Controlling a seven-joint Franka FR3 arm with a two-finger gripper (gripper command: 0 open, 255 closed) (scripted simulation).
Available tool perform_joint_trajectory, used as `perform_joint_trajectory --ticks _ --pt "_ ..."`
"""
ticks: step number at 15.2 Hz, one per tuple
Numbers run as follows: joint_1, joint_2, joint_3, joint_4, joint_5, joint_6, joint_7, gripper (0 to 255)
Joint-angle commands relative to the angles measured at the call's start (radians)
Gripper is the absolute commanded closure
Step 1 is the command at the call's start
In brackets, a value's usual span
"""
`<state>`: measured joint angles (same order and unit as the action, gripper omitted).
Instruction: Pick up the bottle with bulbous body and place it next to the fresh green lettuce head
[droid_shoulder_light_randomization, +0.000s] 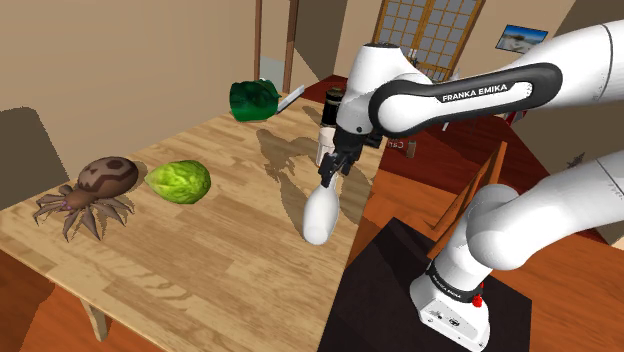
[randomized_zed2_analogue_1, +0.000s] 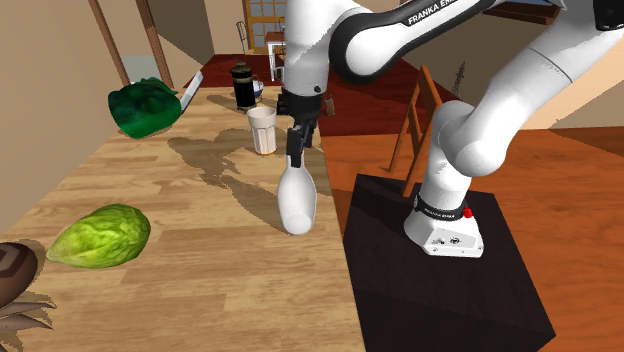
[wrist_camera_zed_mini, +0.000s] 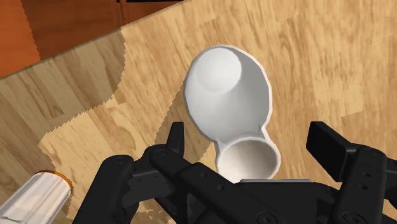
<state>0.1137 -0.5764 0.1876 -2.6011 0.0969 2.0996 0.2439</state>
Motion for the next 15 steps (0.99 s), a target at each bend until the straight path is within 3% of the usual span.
perform_joint_trajectory --ticks 1,3,11,12,15 --pt "0.001 0.014 0.004 -0.016 0.002 0.03 0.002 0" --pt "0.0 0.032 0.008 -0.039 0.003 0.071 0.003 0" --pt "0.0 0.032 0.008 -0.039 0.003 0.071 0.003 0" --pt "0.0 0.032 0.008 -0.039 0.003 0.071 0.003 255" --pt "0.0 0.032 0.008 -0.039 0.003 0.071 0.003 255"
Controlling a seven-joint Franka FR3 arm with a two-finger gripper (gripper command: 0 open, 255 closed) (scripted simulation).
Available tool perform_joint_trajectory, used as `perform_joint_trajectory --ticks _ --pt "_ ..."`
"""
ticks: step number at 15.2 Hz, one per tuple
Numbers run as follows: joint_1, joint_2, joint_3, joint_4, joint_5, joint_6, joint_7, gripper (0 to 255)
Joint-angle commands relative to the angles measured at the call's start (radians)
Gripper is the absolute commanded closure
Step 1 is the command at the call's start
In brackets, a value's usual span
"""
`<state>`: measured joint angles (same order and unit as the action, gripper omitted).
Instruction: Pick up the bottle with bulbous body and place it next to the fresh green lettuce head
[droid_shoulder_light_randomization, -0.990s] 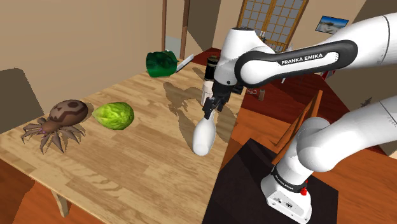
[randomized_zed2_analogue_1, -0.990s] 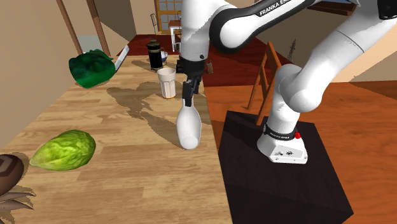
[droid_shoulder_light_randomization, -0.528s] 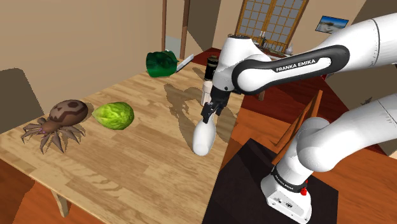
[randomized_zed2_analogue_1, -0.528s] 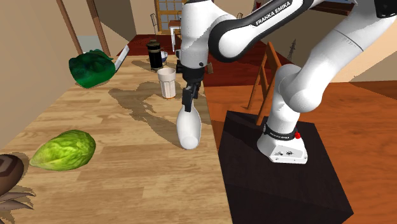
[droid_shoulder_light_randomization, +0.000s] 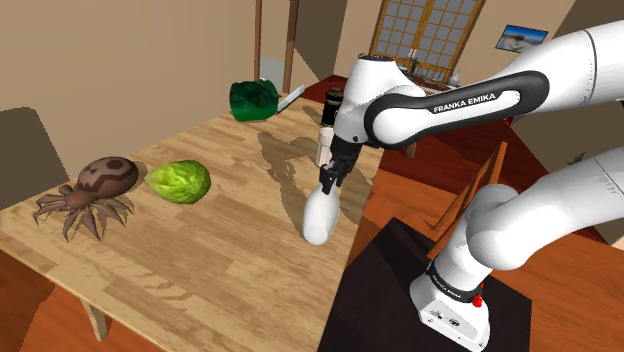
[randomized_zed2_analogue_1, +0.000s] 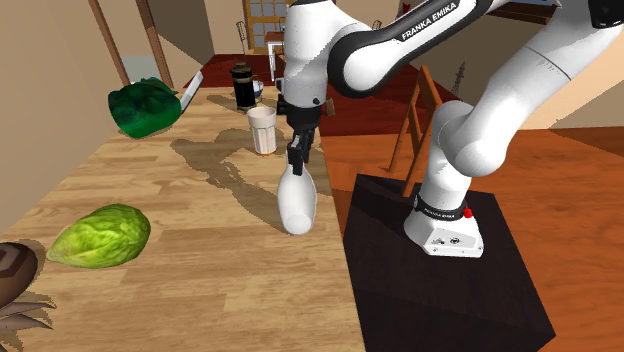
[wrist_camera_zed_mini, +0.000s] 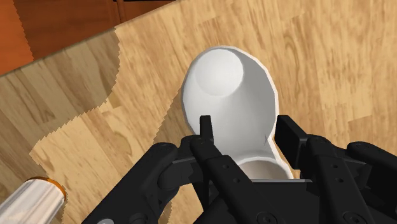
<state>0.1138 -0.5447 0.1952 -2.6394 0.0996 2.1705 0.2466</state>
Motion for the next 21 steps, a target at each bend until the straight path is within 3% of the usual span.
perform_joint_trajectory --ticks 1,6,21 --pt "0.0 0.0 0.0 0.0 0.0 0.0 0.0 255" --pt "0.0 0.0 0.0 0.0 0.0 0.0 0.0 255" --pt "-0.004 -0.059 -0.02 0.163 -0.011 -0.222 -0.003 255"
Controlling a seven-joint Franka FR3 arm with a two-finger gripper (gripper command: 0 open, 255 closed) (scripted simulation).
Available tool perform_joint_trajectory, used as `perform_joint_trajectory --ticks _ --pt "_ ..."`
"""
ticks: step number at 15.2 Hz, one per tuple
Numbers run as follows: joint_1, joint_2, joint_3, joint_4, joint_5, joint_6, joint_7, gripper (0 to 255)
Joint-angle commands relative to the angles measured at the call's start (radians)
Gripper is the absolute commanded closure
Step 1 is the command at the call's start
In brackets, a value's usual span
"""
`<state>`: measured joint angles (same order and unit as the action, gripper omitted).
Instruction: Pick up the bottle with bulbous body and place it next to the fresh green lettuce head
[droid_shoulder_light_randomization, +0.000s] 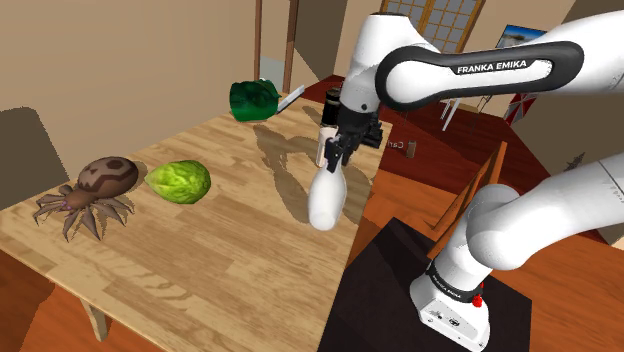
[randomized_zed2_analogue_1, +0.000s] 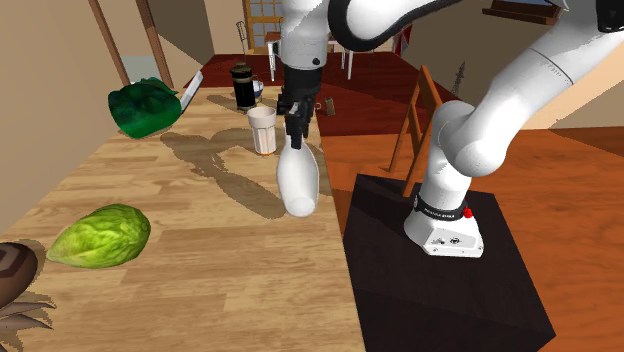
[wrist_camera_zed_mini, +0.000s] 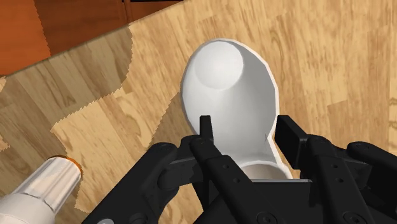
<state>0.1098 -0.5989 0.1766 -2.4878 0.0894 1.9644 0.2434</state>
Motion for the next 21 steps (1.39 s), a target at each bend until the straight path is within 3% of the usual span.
perform_joint_trajectory --ticks 1,21 --pt "0.0 -0.006 -0.002 0.023 -0.001 -0.03 0.0 255" --pt "-0.009 0.009 -0.019 0.304 -0.017 -0.295 0.002 255"
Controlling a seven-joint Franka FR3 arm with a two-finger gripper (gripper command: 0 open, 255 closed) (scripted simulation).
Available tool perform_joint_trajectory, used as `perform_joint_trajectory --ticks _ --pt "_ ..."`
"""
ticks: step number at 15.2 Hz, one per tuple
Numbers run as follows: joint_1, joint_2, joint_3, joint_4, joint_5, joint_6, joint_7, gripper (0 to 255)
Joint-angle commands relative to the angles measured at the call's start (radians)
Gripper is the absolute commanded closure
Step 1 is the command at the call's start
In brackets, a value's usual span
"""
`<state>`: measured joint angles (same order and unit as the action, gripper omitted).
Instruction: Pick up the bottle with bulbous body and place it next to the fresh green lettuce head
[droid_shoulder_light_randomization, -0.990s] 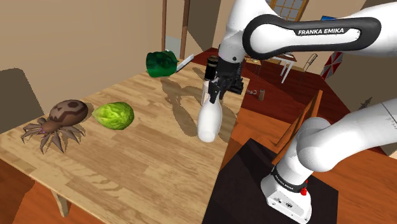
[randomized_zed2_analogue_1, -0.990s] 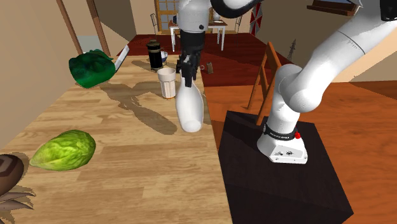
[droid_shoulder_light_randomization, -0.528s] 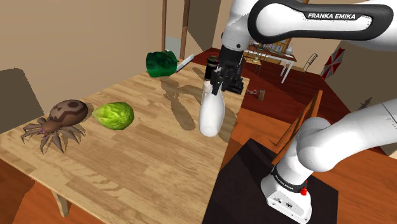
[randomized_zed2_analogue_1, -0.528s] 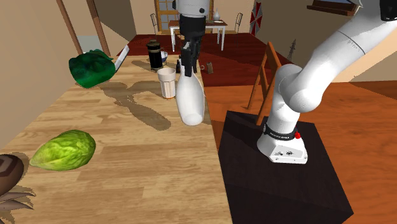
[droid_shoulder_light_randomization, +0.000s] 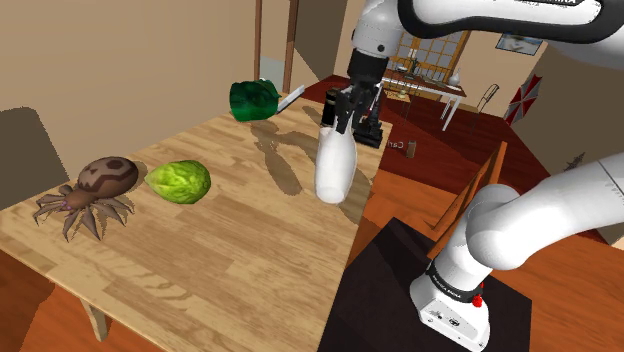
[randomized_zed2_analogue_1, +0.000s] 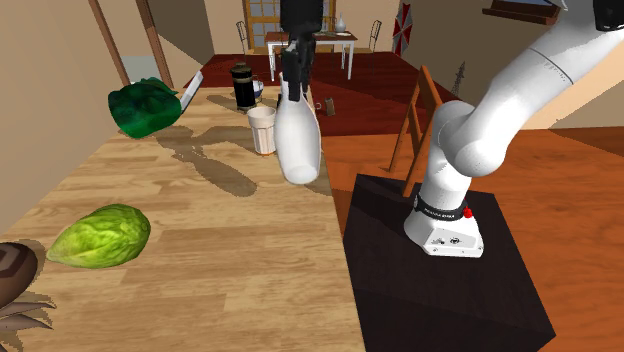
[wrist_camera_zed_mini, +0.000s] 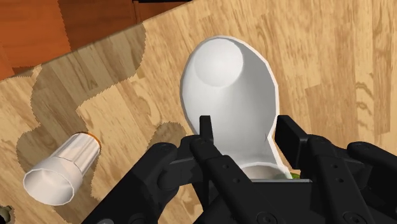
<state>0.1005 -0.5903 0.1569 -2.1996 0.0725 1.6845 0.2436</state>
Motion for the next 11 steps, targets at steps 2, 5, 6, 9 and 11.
perform_joint_trajectory --ticks 2,5,6,9,11 --pt "-0.001 0.007 -0.001 0.048 -0.002 -0.04 0.002 255" --pt "-0.002 0.018 -0.002 0.097 -0.004 -0.079 0.003 255" --pt "-0.003 0.022 -0.003 0.114 -0.005 -0.092 0.003 255" --pt "-0.004 0.035 -0.004 0.165 -0.007 -0.13 0.004 255" --pt "-0.005 0.045 -0.004 0.201 -0.008 -0.156 0.005 255"
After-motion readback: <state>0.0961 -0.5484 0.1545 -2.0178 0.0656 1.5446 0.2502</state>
